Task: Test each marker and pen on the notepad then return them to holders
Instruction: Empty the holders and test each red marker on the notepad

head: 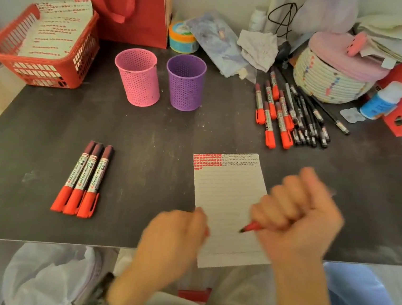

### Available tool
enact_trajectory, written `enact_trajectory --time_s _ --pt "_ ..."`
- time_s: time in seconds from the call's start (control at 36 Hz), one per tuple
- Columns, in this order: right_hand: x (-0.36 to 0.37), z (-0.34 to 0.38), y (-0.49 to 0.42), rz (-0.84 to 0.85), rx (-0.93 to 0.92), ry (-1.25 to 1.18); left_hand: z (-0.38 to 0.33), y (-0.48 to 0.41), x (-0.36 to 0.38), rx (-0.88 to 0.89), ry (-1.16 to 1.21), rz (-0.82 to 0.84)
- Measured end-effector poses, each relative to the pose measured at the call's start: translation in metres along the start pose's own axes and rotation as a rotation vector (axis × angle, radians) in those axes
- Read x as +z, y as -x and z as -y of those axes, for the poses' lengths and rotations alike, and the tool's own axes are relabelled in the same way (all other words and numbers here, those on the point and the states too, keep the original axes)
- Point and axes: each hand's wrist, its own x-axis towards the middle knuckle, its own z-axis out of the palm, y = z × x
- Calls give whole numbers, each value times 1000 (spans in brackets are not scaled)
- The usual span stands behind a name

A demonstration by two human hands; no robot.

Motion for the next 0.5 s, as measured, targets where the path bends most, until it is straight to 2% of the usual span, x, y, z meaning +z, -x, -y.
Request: enact_trajectory --time_s 0.03,0.11,0.17,0.25,0.31,0.5 --pt "-4 15 -3 45 -51 25 12 -3 -8 -54 91 -14" --pt "-13 42 -13 110 -131 77 39 -11 -31 -173 324 -220" --pt "-12 38 -23 98 -120 99 44 -20 -37 -169 488 -292" --pt "-9 22 -34 13 -91 147 41 -36 -39 -82 562 -290" --pt "-12 13 -39 1 -78 247 37 -47 -36 -10 526 -245" --pt "-18 9 -51 -24 -32 604 35 -86 -14 148 123 -130"
